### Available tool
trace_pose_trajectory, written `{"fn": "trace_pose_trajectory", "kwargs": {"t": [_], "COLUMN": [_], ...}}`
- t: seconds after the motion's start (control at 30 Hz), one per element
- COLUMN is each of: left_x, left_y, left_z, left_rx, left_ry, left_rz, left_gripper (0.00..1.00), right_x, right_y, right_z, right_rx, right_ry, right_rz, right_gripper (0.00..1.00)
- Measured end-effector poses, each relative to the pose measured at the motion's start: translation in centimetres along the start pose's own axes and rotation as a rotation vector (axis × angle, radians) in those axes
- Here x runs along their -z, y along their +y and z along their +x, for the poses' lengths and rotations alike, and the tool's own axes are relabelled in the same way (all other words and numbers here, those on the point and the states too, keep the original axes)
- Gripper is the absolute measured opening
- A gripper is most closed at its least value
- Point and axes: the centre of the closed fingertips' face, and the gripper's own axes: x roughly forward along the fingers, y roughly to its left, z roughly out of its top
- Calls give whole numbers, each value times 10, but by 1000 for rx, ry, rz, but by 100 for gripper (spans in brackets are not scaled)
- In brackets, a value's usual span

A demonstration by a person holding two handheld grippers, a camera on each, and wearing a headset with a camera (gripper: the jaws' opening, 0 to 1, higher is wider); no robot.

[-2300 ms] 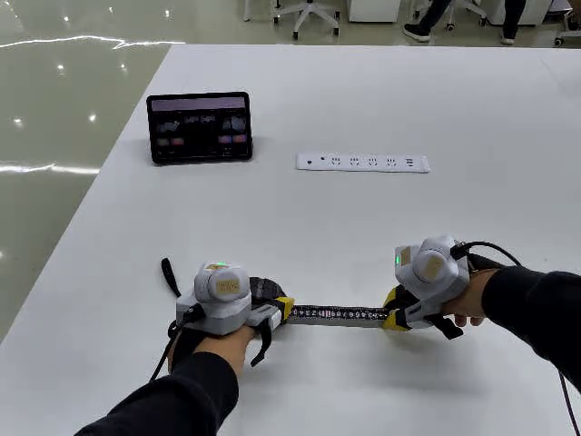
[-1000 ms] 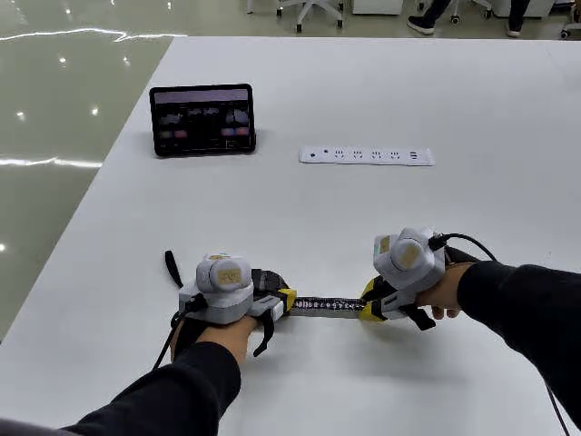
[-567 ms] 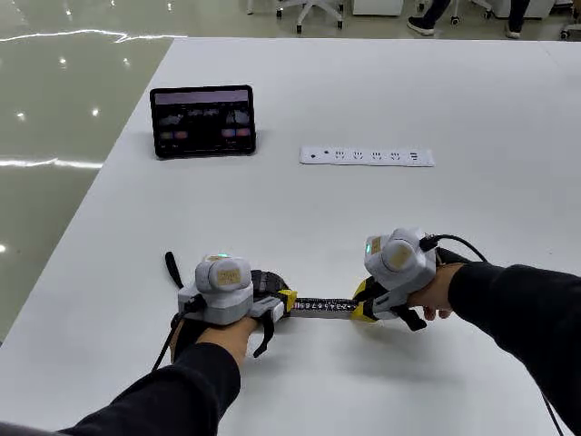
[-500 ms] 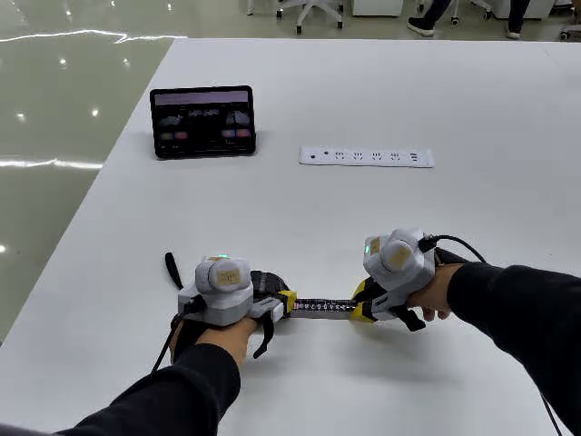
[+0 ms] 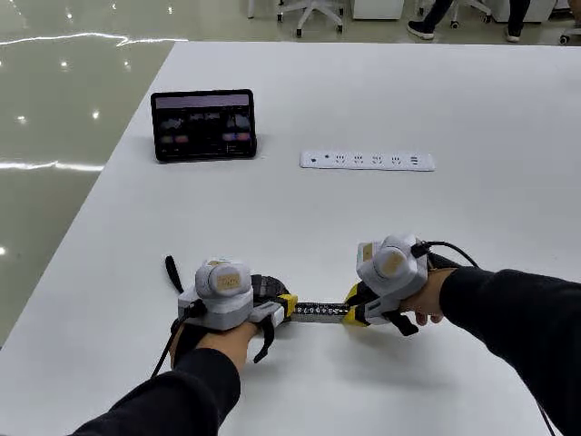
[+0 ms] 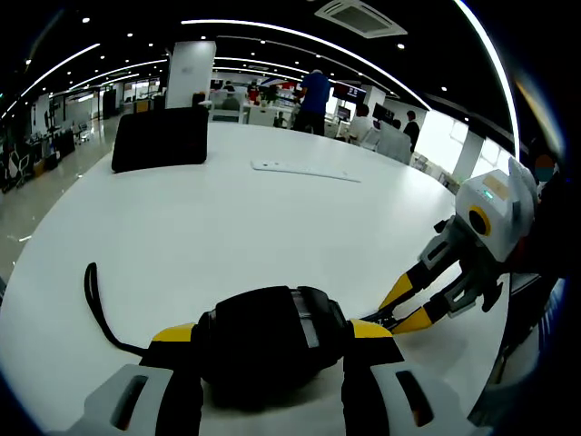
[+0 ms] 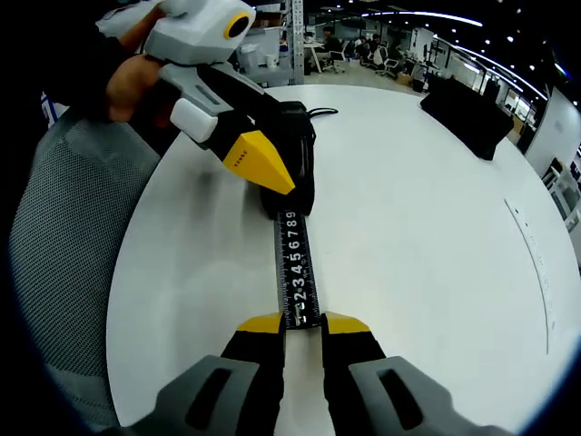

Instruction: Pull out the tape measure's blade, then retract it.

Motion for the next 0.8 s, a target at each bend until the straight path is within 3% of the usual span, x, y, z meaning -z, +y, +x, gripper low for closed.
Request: {"fn": "trace_pose_trajectory", "kwargs": {"t": [0.8], "left_x": [-1], "left_y": [1], "left_z": [0], "left_rx": [-1], "left_ry": [-1], "left_rz": [-6], "left_gripper": [58], "right_x": [-18], "right_y": [2], "right_z": [11], "right_rx": [21], "right_ry": [-46], "right_rz": [-14], "right_gripper": [10]}}
